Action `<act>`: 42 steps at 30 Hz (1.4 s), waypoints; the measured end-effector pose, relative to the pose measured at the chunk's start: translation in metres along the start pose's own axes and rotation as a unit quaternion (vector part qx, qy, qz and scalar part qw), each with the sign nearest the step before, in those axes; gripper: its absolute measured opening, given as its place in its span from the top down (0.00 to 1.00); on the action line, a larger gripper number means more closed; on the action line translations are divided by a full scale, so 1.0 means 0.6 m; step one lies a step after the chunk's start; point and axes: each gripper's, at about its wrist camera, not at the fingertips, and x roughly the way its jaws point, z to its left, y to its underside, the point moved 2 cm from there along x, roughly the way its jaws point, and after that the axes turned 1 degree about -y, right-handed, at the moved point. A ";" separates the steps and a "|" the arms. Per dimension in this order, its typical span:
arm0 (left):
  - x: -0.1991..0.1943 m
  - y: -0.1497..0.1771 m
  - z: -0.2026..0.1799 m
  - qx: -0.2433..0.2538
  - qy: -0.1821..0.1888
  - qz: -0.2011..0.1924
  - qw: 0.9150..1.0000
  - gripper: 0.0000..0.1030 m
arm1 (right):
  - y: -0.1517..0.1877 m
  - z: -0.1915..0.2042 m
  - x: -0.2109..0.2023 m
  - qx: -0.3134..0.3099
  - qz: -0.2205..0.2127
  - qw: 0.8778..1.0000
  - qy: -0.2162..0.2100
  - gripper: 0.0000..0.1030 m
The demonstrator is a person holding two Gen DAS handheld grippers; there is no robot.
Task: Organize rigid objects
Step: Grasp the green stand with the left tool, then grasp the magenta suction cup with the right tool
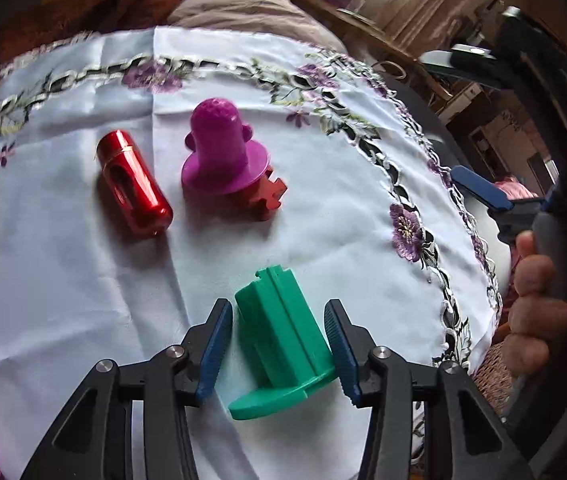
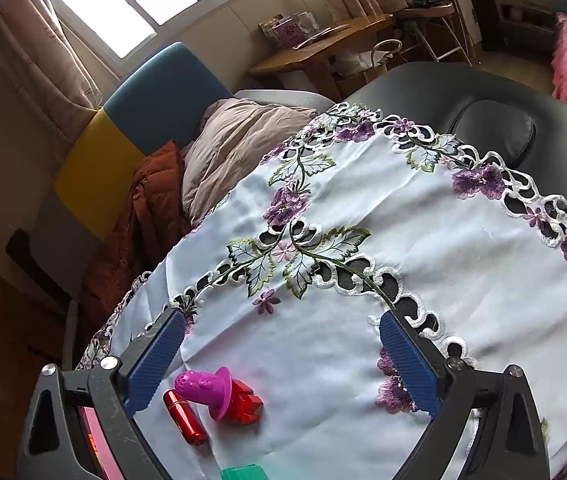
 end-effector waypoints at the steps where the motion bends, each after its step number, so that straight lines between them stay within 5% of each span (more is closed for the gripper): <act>1: -0.003 0.002 0.000 0.004 0.007 -0.001 1.000 0.62 | 0.000 0.000 0.002 0.001 0.002 1.000 0.000 0.04; 2: -0.007 0.004 0.001 0.003 0.016 -0.001 1.000 0.69 | 0.000 -0.001 0.003 0.000 0.005 1.000 0.000 0.04; 8: -0.080 0.031 0.018 0.055 -0.012 -0.052 0.997 0.71 | 0.003 -0.002 0.010 0.000 0.015 1.000 0.000 0.04; 14: -0.100 0.084 0.106 0.005 -0.022 -0.056 0.998 0.70 | 0.018 0.010 0.030 -0.021 0.051 0.998 0.001 0.04; 21: -0.080 0.072 0.135 -0.024 -0.006 -0.071 0.997 0.68 | 0.047 0.056 0.054 -0.103 0.089 0.991 0.004 0.09; 29: -0.067 0.067 0.130 -0.004 -0.026 -0.089 0.996 0.70 | 0.100 0.137 0.070 -0.247 0.116 0.962 -0.007 0.33; 37: -0.067 0.072 0.125 0.012 -0.033 -0.100 0.994 0.70 | 0.144 0.193 0.153 -0.371 0.143 0.916 0.054 0.35; 38: -0.067 0.072 0.126 0.011 -0.031 -0.100 0.994 0.70 | 0.151 0.187 0.166 -0.372 0.152 0.914 0.057 0.50; 42: -0.067 0.074 0.129 0.003 -0.026 -0.109 0.994 0.70 | 0.141 0.178 0.162 -0.364 0.135 0.920 0.052 0.54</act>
